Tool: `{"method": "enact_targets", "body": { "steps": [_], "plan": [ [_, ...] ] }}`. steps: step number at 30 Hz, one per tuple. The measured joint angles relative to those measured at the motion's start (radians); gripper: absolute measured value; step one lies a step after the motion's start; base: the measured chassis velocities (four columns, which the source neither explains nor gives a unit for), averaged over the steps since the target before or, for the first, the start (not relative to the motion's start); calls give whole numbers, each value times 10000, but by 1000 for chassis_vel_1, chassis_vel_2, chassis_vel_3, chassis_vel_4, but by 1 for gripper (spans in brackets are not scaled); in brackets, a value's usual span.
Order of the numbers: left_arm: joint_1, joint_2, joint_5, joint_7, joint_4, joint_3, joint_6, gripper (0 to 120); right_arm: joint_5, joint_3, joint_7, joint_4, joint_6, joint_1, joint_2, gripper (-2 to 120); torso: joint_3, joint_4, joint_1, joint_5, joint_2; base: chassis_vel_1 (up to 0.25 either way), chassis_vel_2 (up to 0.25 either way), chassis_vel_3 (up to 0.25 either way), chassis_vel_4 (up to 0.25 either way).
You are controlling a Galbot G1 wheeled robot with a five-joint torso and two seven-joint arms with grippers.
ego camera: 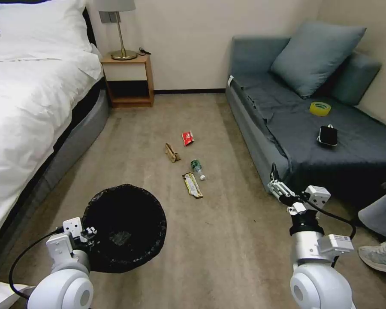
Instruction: Pick up the trash bin, then pick up the garbage on the floor and place it into the trash bin.
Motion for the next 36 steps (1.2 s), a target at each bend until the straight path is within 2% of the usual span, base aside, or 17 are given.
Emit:
{"method": "enact_targets", "body": {
  "steps": [9, 21, 36],
  "plan": [
    [-47, 68, -64, 40, 58, -246, -105, 2, -148, -121, -126, -43, 55, -57, 48, 100, -1, 0, -1, 0, 1, -55, 62, 59, -62],
    [-222, 171, -234, 113, 276, -619, -181, 2, -437, -211, -219, -42, 57, -183, 121, 100, 0, 0, 0, -1, 1, -211, 224, 223, -225],
    [-419, 64, -308, 174, 377, -1015, -250, 2, -551, -284, -224, -137, 38, -195, 144, 100, 0, 1, 0, 1, 1, -193, 197, 209, -201]
  ]
}}
